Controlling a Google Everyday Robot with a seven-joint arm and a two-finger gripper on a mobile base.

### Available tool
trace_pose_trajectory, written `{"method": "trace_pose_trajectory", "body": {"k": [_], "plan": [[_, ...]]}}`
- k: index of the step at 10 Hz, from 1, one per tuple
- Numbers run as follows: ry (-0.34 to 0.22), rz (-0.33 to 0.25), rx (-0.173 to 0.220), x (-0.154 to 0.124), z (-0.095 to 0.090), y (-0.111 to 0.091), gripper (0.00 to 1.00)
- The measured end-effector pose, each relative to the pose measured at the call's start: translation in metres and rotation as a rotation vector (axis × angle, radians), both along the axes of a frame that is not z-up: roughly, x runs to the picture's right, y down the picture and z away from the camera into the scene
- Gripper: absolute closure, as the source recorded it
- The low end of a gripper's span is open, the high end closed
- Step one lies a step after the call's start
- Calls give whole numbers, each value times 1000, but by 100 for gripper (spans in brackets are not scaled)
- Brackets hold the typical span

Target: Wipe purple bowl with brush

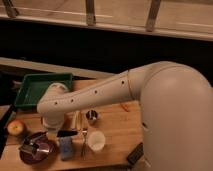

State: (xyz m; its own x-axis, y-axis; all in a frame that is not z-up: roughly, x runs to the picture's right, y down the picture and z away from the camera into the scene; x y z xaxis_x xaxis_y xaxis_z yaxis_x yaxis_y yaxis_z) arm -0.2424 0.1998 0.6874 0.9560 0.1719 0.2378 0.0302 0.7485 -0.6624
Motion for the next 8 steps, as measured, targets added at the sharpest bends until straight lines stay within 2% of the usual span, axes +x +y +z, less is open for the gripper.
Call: {"method": "trace_pose_trajectory", "body": {"k": [4, 8], "plan": [[3, -19, -15, -4, 3, 6, 100], [-2, -44, -70, -19, 33, 39, 100]]}}
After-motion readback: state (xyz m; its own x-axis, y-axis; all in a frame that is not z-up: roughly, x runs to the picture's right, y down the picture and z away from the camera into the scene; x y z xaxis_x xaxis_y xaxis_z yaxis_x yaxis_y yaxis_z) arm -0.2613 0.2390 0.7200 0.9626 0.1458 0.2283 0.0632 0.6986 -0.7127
